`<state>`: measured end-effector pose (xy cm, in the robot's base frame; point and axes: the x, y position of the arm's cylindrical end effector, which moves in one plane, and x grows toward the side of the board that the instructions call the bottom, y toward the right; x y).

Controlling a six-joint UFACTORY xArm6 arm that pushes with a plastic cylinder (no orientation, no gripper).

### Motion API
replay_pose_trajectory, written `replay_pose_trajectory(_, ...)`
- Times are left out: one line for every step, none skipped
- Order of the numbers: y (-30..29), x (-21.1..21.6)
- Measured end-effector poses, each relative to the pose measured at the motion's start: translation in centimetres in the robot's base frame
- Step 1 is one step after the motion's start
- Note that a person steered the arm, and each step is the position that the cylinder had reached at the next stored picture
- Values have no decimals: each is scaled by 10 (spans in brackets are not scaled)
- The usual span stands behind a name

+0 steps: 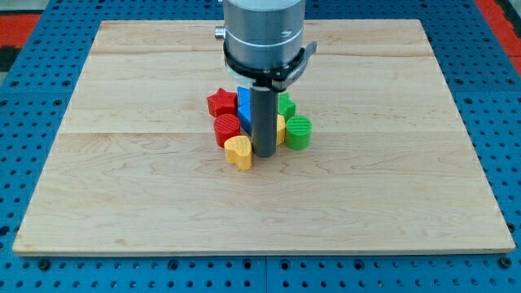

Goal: Slide the yellow heart closer to the blue cube and red circle

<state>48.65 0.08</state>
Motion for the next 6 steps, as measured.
replay_pose_trajectory(-3,37)
replay_pose_trajectory(-39,52)
replay_pose_trajectory(-37,42)
replay_pose_trajectory(-37,27)
replay_pose_trajectory(-40,1)
replay_pose_trajectory(-64,-15)
